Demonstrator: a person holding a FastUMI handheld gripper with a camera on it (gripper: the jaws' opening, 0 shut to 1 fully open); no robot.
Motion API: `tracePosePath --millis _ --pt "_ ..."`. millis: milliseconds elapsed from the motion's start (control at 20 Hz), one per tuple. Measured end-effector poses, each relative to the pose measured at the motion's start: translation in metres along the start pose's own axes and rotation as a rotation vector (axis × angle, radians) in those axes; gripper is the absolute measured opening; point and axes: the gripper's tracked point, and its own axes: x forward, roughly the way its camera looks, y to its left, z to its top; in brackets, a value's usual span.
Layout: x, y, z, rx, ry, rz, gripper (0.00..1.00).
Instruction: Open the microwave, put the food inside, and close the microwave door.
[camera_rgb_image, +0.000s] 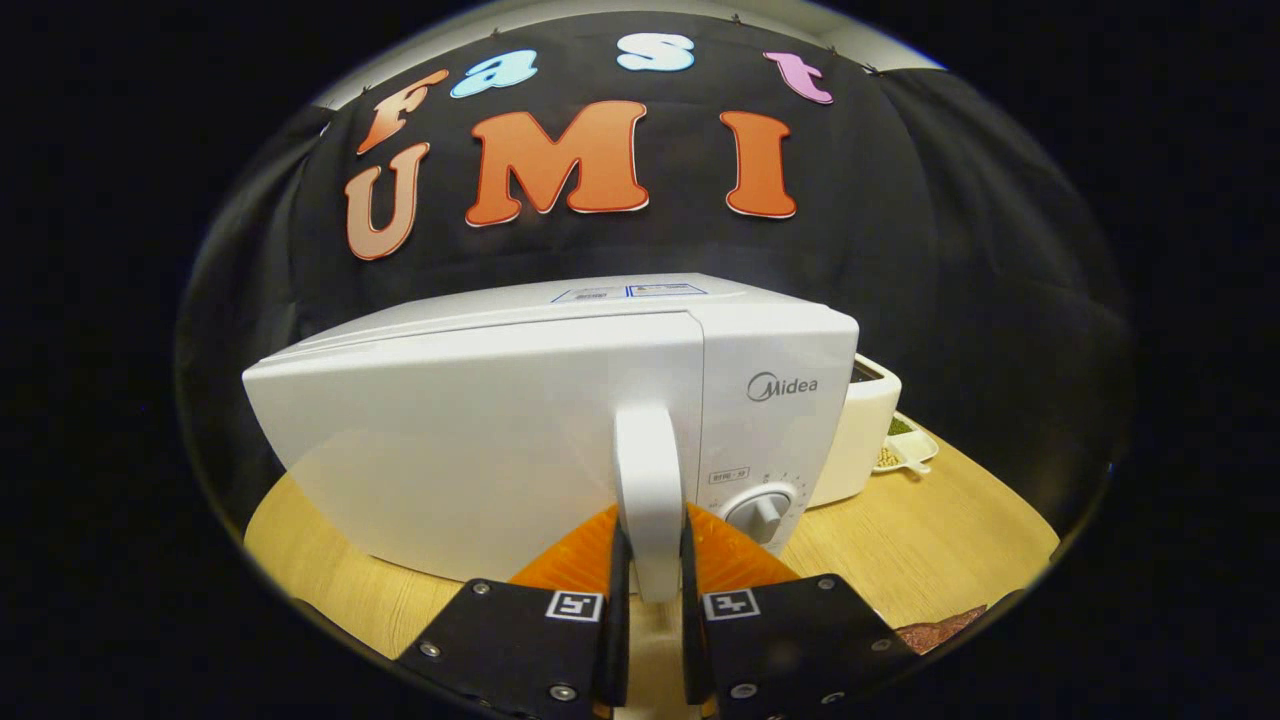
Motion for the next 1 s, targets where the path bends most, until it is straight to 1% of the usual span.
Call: tracePosePath --millis 100,300,700,750,900,1000 --pt "-0.002 0.001 0.001 0.024 -0.001 -0.010 0.18" --pt "-0.003 0.000 0.000 0.022 0.019 -0.016 0.11" --pt "-0.010 0.000 -0.002 0.036 0.061 -0.053 0.11" --pt "-0.018 0.000 -0.008 0.040 0.053 -0.069 0.10" --pt "-0.052 0.002 -0.013 -0.008 -0.010 -0.089 0.10" --pt "-0.068 0.005 -0.023 -0.005 0.002 -0.089 0.10"
